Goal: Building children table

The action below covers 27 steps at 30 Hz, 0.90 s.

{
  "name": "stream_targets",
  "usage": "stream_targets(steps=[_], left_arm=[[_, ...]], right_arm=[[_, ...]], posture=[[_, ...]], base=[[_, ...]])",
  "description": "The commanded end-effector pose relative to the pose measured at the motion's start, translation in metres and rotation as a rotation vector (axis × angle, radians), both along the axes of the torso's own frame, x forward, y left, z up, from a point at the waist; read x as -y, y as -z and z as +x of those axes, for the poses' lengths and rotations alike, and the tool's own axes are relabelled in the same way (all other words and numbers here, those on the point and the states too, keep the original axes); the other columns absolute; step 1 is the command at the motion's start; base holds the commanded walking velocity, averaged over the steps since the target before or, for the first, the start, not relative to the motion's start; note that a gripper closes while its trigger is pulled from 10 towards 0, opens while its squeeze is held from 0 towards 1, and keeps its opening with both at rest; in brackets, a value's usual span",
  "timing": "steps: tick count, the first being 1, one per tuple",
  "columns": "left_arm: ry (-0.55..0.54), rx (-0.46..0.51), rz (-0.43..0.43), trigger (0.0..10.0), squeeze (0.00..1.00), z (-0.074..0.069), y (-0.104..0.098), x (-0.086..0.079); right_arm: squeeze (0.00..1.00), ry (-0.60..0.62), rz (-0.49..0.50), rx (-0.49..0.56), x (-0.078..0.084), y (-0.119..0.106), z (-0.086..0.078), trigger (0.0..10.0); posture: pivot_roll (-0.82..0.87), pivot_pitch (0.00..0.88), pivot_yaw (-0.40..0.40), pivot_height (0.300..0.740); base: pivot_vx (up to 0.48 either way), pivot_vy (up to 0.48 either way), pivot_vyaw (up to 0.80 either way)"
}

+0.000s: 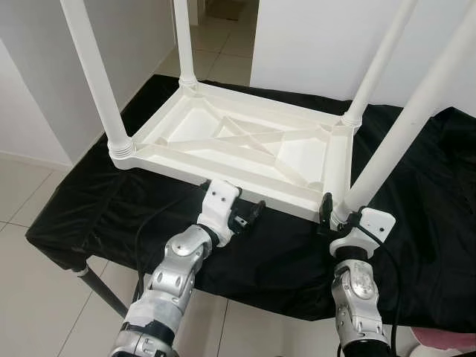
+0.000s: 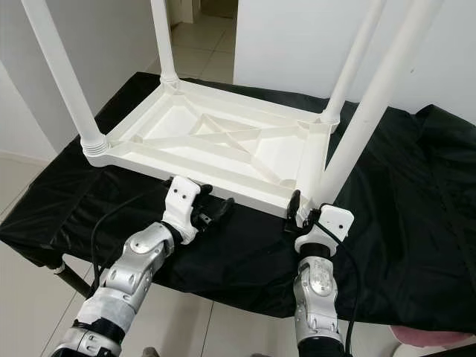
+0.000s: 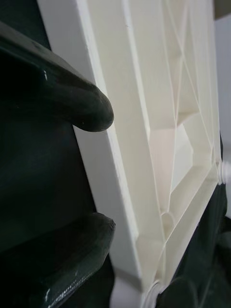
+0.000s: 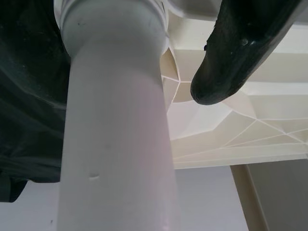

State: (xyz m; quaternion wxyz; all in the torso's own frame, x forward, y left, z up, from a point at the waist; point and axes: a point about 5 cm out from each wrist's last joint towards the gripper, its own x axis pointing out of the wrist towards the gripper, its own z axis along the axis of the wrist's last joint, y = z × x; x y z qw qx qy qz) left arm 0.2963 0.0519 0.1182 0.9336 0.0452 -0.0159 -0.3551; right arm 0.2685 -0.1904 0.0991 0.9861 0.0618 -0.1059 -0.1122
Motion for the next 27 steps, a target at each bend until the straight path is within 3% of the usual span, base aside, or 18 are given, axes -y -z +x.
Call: stream_targets(steps=[1,2,4,7,8,9,15,17,18,22,24,27], left_arm=[[0.009,0.057,0.033,10.0,0.00,-0.003,-0.004,0.003],[0.048,0.090,0.027,10.0,0.00,-0.006,-0.008,0.005],[0.108,0.038,-0.037,10.0,0.00,-0.008,-0.006,0.007],[0.117,0.025,-0.051,10.0,0.00,-0.008,-0.006,0.006],[0.105,0.027,-0.043,10.0,0.00,-0.007,-0.005,0.005],[0.085,0.032,-0.028,10.0,0.00,-0.006,-0.005,0.005],[0.064,0.104,0.004,10.0,0.00,-0.009,-0.009,0.007],[0.061,0.093,0.000,10.0,0.00,-0.009,-0.008,0.007],[0.062,0.097,0.007,10.0,0.00,-0.009,-0.009,0.007],[0.088,0.109,0.014,10.0,0.00,-0.011,-0.011,0.008],[0.146,0.106,0.017,10.0,0.00,-0.015,-0.012,0.010],[0.302,0.083,-0.008,10.0,0.00,-0.025,-0.015,0.014]], right_arm=[[0.00,-0.005,0.015,-0.006,0.003,-0.001,0.001,10.0],[0.00,0.002,0.011,0.003,0.005,-0.002,0.001,10.0],[0.00,0.029,0.007,0.018,0.010,-0.004,0.000,10.0],[0.00,0.049,0.001,0.018,0.013,-0.003,-0.001,10.0],[0.00,0.134,-0.022,0.039,0.019,-0.004,-0.004,10.0],[0.00,0.090,0.007,0.031,0.017,-0.001,-0.004,10.0],[0.00,0.111,0.028,0.031,0.015,0.001,-0.006,10.0],[0.00,0.121,0.023,-0.006,0.015,0.004,-0.005,10.0],[0.00,0.091,0.050,-0.087,0.014,0.011,-0.002,10.0],[0.00,0.030,0.053,-0.112,0.011,0.011,0.000,10.0],[0.00,-0.005,0.029,-0.097,0.011,0.009,0.001,10.0],[0.00,-0.042,-0.093,-0.065,0.018,0.003,0.003,10.0]], posture=[[-0.08,0.000,-0.024,0.740],[-0.07,0.000,-0.025,0.740],[-0.07,0.000,-0.026,0.740],[-0.07,0.000,-0.026,0.740],[-0.07,0.000,-0.024,0.740],[-0.07,0.000,-0.023,0.740],[-0.07,0.000,-0.024,0.740],[-0.07,0.000,-0.022,0.740],[-0.07,0.000,-0.025,0.740],[-0.07,0.000,-0.025,0.740],[-0.07,0.000,-0.025,0.740],[-0.07,0.000,-0.022,0.740]], base=[[0.000,0.000,0.00],[0.000,0.000,0.00],[0.000,0.000,0.00],[0.000,0.000,0.00],[0.000,0.000,0.00],[0.000,0.000,0.00],[0.000,0.000,0.00],[0.000,0.000,0.00],[0.000,0.000,0.00],[0.000,0.000,0.00],[0.000,0.000,0.00],[0.000,0.000,0.00]])
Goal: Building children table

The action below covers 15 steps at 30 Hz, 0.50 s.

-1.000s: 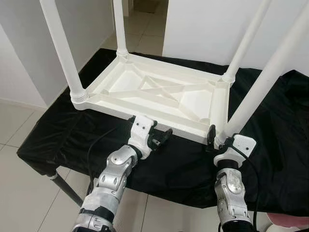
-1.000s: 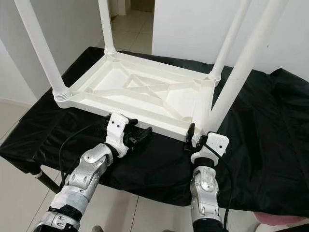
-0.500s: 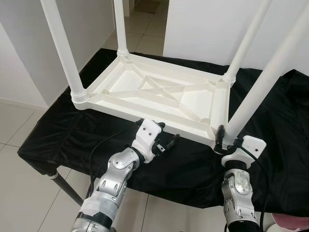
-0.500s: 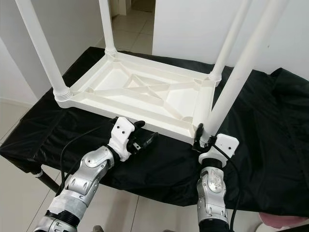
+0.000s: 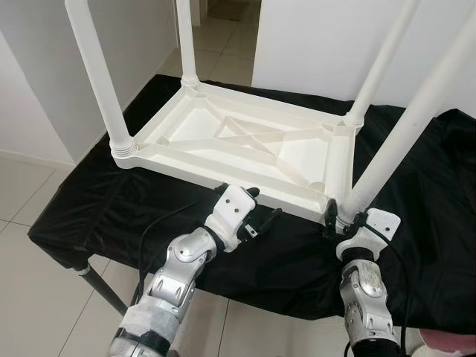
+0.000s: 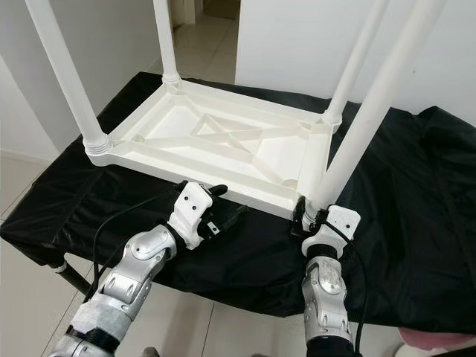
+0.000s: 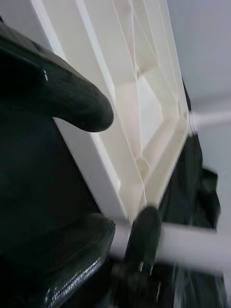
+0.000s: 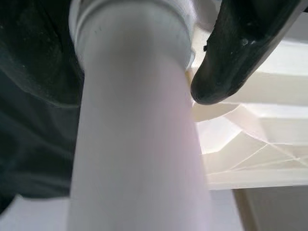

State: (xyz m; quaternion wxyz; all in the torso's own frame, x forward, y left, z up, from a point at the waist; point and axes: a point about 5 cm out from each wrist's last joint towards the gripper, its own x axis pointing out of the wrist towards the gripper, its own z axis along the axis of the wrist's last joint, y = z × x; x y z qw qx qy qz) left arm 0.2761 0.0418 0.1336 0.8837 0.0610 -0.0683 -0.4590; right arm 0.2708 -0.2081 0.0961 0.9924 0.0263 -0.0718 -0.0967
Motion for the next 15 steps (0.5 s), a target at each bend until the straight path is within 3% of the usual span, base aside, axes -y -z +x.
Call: stream_targets(steps=[1,7,15], left_arm=[[0.068,-0.019,-0.003,10.0,0.00,-0.005,0.001,0.004],[0.119,-0.022,0.016,10.0,0.00,-0.009,-0.001,0.004],[0.184,-0.041,0.057,10.0,0.00,-0.017,0.000,0.006]], right_arm=[[0.00,-0.014,-0.026,0.009,0.000,0.000,0.001,10.0],[0.00,-0.157,-0.075,0.047,0.008,-0.015,0.008,10.0],[0.00,-0.322,-0.060,0.043,0.013,-0.023,0.014,10.0]], posture=[[-0.07,0.000,-0.022,0.740],[-0.07,0.000,-0.020,0.740],[-0.07,0.000,-0.016,0.740]], base=[[0.000,0.000,0.00],[0.000,0.000,0.00],[0.000,0.000,0.00]])
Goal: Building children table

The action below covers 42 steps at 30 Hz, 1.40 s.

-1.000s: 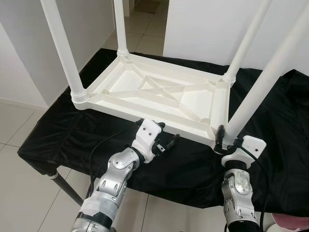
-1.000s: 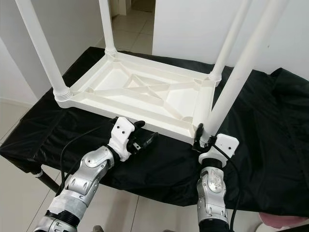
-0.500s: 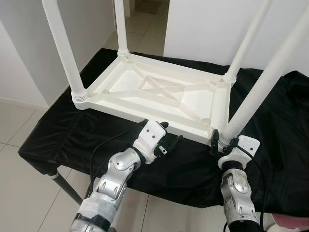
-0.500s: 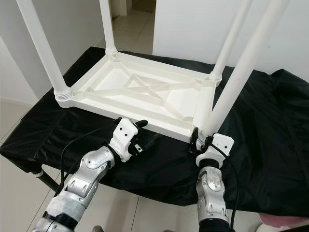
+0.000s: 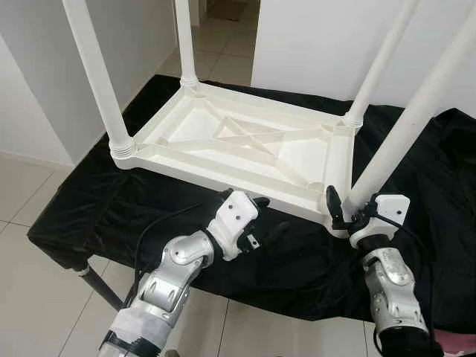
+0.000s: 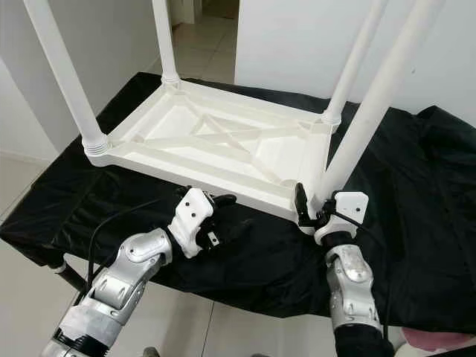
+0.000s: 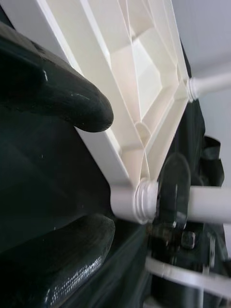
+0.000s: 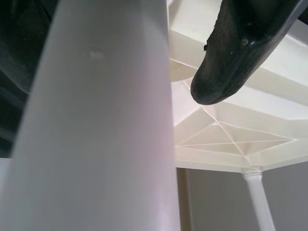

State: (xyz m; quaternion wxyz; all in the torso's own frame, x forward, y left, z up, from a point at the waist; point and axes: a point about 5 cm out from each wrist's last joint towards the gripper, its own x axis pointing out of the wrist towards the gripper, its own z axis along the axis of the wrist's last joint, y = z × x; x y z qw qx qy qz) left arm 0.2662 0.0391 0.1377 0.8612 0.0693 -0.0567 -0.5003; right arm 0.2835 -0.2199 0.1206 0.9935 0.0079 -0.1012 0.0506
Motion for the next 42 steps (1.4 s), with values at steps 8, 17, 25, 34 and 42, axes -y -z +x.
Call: stream_targets(steps=[8,17,25,34,42], left_arm=[[0.138,-0.034,0.010,10.0,0.00,-0.012,-0.001,0.009],[0.133,-0.034,0.023,10.0,0.00,-0.011,-0.002,0.006],[0.110,-0.022,0.011,10.0,0.00,-0.010,-0.004,0.007],[0.110,-0.021,0.006,10.0,0.00,-0.009,-0.004,0.008],[0.097,-0.014,-0.010,10.0,0.00,-0.010,-0.005,0.011]], right_arm=[[0.00,-0.175,-0.059,-0.074,0.006,0.005,0.007,10.0],[0.00,-0.196,-0.069,-0.097,0.011,0.010,0.006,0.0],[0.00,-0.168,-0.046,-0.102,0.016,0.013,0.000,0.0],[0.00,-0.007,0.021,-0.100,0.014,0.012,-0.002,10.0],[0.00,0.319,0.074,-0.116,0.001,0.015,-0.006,10.0]], posture=[[-0.07,0.000,-0.008,0.740],[-0.07,0.000,-0.010,0.740],[-0.07,0.000,-0.010,0.740],[-0.08,0.000,-0.020,0.740],[-0.08,0.000,-0.028,0.740]], base=[[0.000,0.000,0.00],[0.000,0.000,0.00],[0.000,0.000,0.00],[0.000,0.000,0.00],[0.000,0.000,0.00]])
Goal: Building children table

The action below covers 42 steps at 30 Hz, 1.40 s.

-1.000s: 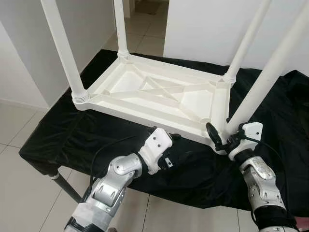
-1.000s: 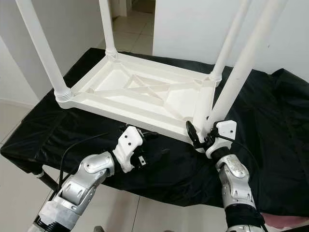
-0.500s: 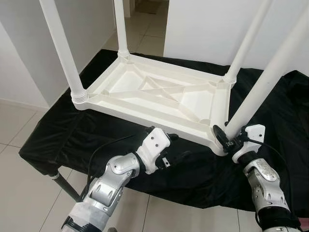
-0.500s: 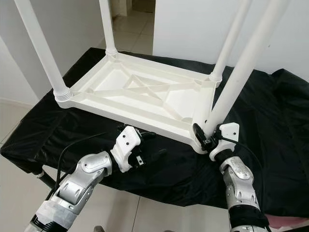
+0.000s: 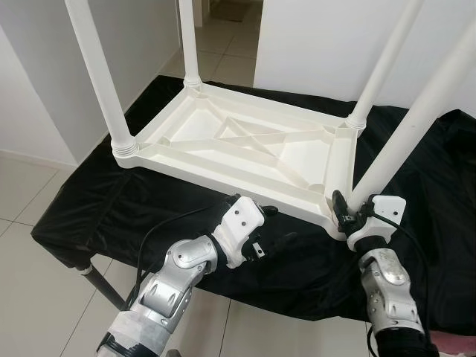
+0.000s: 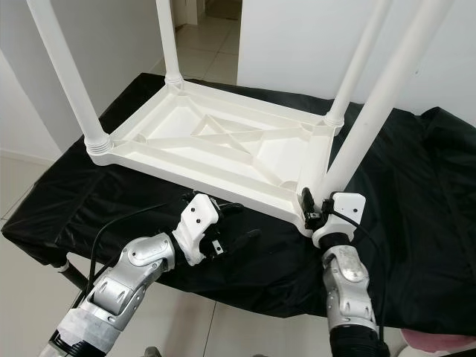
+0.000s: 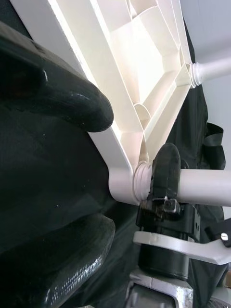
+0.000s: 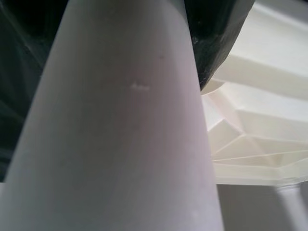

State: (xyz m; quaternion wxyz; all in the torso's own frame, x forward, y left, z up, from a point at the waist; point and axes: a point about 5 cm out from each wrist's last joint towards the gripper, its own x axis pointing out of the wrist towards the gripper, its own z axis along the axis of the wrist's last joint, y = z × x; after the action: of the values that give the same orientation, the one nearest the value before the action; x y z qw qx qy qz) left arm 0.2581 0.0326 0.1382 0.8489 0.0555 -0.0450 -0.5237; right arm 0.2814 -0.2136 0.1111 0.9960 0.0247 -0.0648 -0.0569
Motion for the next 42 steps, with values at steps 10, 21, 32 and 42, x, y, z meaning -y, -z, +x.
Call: stream_targets(steps=[10,21,32,42], left_arm=[[0.041,0.027,-0.011,10.0,0.00,-0.002,-0.005,0.007],[0.037,0.032,-0.010,10.0,0.00,-0.002,-0.005,0.007],[0.040,0.033,-0.007,10.0,0.00,-0.002,-0.004,0.008],[0.033,0.040,0.001,10.0,0.00,-0.002,-0.005,0.007]], right_arm=[[0.00,0.375,0.114,-0.081,-0.019,0.007,-0.002,10.0],[1.00,0.331,0.066,-0.061,-0.007,0.002,-0.001,10.0],[0.56,0.033,0.037,0.056,-0.010,-0.014,-0.001,10.0],[0.00,-0.138,0.001,0.033,-0.010,-0.009,-0.002,10.0]], posture=[[-0.07,0.000,-0.042,0.740],[-0.07,0.000,-0.052,0.740],[-0.07,0.000,-0.044,0.740],[-0.07,0.000,-0.046,0.740]], base=[[0.000,0.000,0.00],[0.000,0.000,0.00],[0.000,0.000,0.00],[0.000,0.000,0.00]])
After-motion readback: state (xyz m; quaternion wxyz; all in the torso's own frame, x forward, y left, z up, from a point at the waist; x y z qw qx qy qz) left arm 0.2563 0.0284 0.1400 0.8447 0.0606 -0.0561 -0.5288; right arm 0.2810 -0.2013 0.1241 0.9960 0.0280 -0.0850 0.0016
